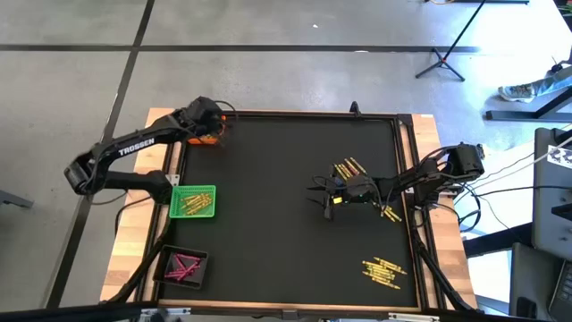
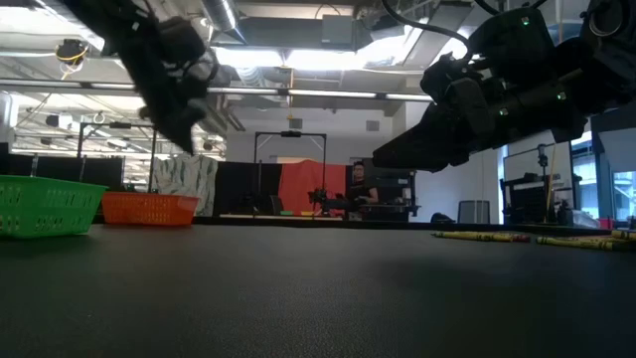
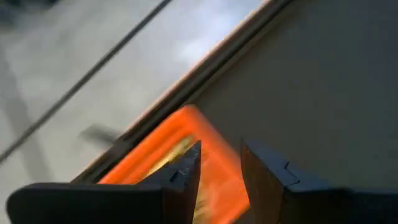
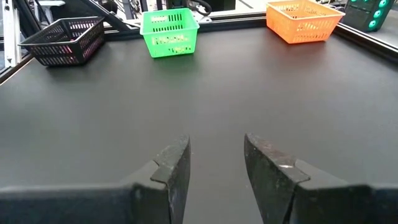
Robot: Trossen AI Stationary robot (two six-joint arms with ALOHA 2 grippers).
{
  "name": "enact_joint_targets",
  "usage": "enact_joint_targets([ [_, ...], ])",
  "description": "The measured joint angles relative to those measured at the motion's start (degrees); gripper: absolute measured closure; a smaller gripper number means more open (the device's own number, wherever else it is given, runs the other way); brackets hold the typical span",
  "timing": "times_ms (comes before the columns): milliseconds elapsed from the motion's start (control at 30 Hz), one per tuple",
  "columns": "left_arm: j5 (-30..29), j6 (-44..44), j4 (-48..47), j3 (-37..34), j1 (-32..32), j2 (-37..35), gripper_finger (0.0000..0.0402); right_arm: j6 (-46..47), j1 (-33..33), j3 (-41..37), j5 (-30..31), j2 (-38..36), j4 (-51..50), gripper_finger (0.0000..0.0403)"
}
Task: Sort crayons
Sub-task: Put the green crayon into the orange bin
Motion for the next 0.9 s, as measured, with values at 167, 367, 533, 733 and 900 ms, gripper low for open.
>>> enact_joint_targets([
  [167, 11.92, -1.43, 7.8, -1.64, -8.42, -0.03, 0.0304, -0.06, 0.0, 0.0, -0.02, 0.0, 0.01, 0.0255],
  [367, 13.68, -7.03, 26.28, -9.96, -20.93, 0.19, 0.0304, -0.64, 0.0, 0.01, 0.74, -0.58, -0.42, 0.0255],
  [533, 12.5, -12.03, 48.18, -18.36, -29.67, 4.1, 0.0304, -0.63, -0.9, 2.0, 3.86, -3.92, -9.12, 0.0255],
  [733, 4.36, -13.33, 65.1, -21.8, -35.82, 14.72, 0.0304, 1.72, -4.93, 7.56, 4.05, -10.84, -31.03, 0.0255],
  [900, 0.68, -13.28, 73.38, -20.93, -37.81, 24.72, 0.0304, 3.8, -9.95, 13.42, 4.27, -16.62, -53.0, 0.0255],
])
